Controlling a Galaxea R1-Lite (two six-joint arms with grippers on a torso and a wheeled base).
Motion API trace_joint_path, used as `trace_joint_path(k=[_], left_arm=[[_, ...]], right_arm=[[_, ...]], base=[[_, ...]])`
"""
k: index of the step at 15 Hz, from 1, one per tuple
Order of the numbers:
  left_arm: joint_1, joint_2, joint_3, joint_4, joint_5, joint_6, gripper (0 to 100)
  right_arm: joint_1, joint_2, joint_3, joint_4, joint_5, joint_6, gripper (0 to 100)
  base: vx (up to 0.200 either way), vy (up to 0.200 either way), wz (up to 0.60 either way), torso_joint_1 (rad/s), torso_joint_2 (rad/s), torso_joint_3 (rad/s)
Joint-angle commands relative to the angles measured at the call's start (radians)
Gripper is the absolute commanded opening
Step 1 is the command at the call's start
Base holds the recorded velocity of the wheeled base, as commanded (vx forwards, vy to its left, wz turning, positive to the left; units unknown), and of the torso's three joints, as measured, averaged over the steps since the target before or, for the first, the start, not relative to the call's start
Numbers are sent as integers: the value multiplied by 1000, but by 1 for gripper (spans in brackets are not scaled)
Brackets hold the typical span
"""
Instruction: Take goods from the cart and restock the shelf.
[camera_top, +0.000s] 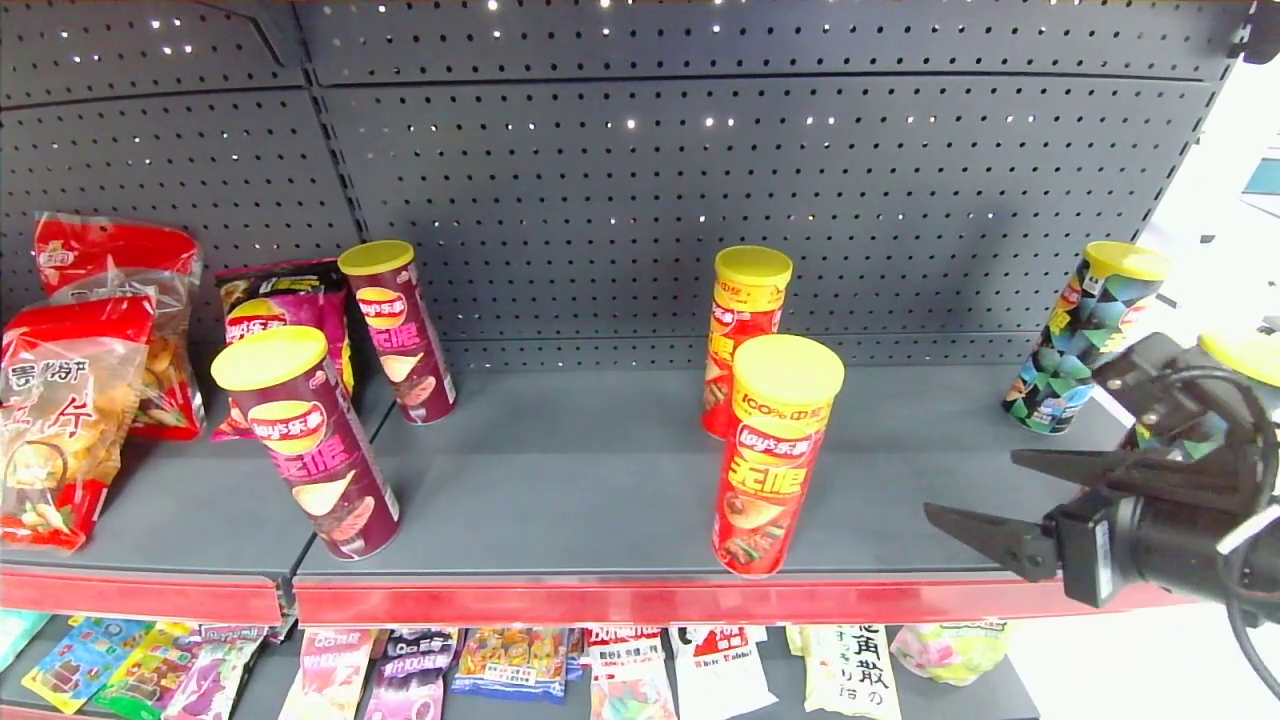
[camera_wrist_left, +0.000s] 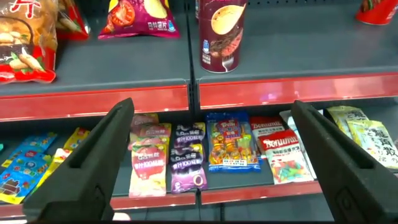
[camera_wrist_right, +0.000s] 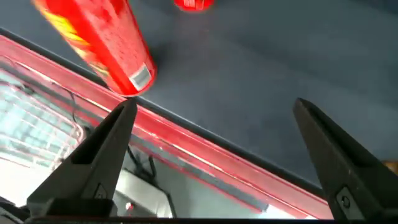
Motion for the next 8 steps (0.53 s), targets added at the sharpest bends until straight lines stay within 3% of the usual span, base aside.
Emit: trace_joint_path(k=[1, 8], left_arm=[[0, 4, 0, 0, 0, 0, 100], [0, 4, 0, 2, 0, 0, 100]], right_arm=[[10, 100, -8, 0, -6, -1, 100], [30, 275, -93, 0, -138, -7, 100]], base=[[0, 0, 0, 0, 0, 0], [0, 0, 0, 0, 0, 0]])
